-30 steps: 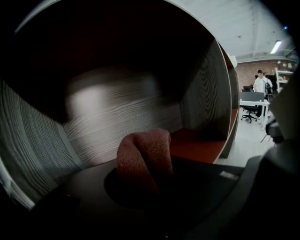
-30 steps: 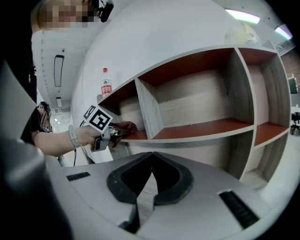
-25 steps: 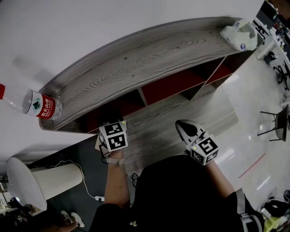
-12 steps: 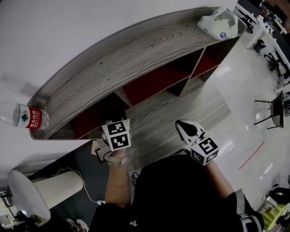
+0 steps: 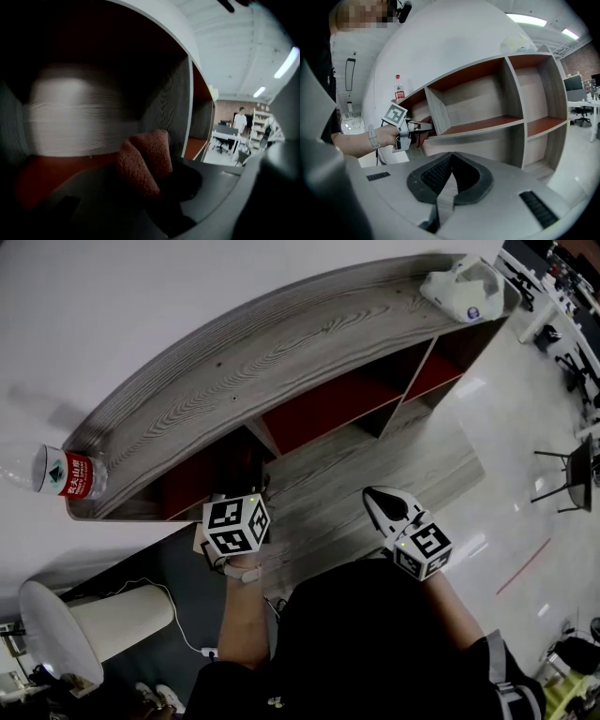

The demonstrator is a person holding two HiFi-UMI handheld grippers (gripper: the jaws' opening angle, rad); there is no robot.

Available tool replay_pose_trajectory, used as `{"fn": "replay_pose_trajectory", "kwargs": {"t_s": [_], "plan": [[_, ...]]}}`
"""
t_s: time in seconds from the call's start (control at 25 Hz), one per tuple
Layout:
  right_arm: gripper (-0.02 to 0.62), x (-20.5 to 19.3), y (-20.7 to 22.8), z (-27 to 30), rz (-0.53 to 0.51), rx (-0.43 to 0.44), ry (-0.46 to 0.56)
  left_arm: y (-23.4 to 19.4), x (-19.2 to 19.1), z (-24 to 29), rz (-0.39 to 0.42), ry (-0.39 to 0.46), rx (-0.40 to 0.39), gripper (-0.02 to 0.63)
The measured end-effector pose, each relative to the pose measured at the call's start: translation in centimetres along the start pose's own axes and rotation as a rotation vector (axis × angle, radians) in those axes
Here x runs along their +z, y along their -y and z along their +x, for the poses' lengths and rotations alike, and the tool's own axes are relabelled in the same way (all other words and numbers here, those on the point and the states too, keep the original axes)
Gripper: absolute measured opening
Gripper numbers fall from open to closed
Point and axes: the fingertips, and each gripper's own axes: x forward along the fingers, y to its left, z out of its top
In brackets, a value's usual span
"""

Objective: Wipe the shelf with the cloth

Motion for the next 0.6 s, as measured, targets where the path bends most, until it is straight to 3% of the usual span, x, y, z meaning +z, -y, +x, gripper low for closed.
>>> {"fn": "replay_pose_trajectory", "kwargs": {"t_s": [0.2,0.28,0.48,0.6], "plan": [[-0.003,0.2,-1.0,1.6,-0.012,0.036,-0.002,-0.3,0.9,-0.7,-0.515,0.160,-0.192,0.091],[-0.003,0.4,-1.4,2.2,-0.018,0.047,-0.002,-0.4,1.3,-0.7,-0.684,0.223,-0.261,0.091],[-0.003,1.1,-1.8,3.1,-0.025,0.049,0.002,-0.8,1.9,-0.2,-1.006,0.317,-0.358,0.089],[-0.003,1.3,-1.4,3.2,-0.030,0.033,0.004,-0.7,2.8,0.1,-1.063,0.361,-0.398,0.087]]}}
